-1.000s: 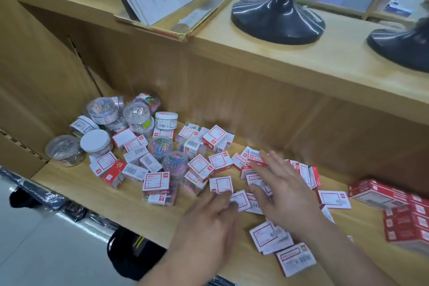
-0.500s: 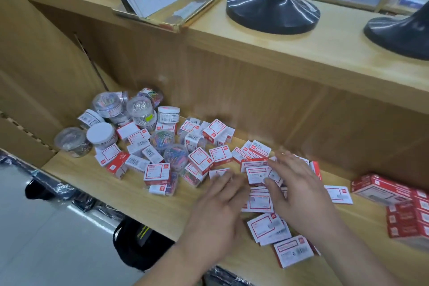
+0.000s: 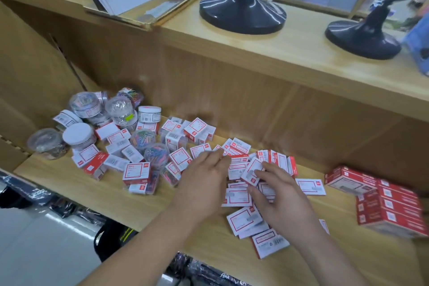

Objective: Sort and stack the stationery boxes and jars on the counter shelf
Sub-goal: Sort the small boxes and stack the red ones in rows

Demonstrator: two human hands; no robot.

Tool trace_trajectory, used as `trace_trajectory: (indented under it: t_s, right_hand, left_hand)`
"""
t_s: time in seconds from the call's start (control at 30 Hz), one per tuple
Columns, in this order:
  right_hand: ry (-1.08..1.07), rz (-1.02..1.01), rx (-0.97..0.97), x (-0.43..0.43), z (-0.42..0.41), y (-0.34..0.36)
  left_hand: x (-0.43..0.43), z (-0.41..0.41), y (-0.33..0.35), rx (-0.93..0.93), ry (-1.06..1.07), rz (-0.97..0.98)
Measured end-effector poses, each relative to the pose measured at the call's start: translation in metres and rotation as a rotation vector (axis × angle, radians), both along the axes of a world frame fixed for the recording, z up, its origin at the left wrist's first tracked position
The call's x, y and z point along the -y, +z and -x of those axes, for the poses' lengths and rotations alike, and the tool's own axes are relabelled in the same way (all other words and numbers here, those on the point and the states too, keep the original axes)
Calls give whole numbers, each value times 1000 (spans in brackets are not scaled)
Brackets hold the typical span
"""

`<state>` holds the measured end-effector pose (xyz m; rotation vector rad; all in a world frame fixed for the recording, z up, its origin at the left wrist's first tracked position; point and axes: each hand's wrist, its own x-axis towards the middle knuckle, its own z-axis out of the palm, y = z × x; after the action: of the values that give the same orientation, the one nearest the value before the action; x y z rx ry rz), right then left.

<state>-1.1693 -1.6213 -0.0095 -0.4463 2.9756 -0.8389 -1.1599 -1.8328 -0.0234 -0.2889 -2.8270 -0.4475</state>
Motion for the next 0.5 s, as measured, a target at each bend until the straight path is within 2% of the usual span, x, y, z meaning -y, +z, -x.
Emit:
trace_trajectory:
  t_s: [0.13, 0.2, 0.27, 0.33, 0.4, 0.5]
  right_hand:
    - [-20, 22, 9, -13, -9, 11]
    - [-57, 113, 8, -20, -18, 17]
    - [-164, 286, 17, -25, -26, 22]
    - [-316, 538, 137, -27, -29, 34]
    - [-429, 822, 293, -28, -28, 51]
    - [-453, 1062, 374, -36, -29, 65]
  left_hand:
    - [-9, 36, 0, 182, 45, 99]
    - [-7, 33, 7, 133, 60, 34]
    - [-9, 25, 18, 0, 76, -119]
    - [-22, 11, 30, -104, -12, -309]
    - [-43, -6, 40, -133, -162, -413]
    - [-74, -23, 38, -115, -309, -467]
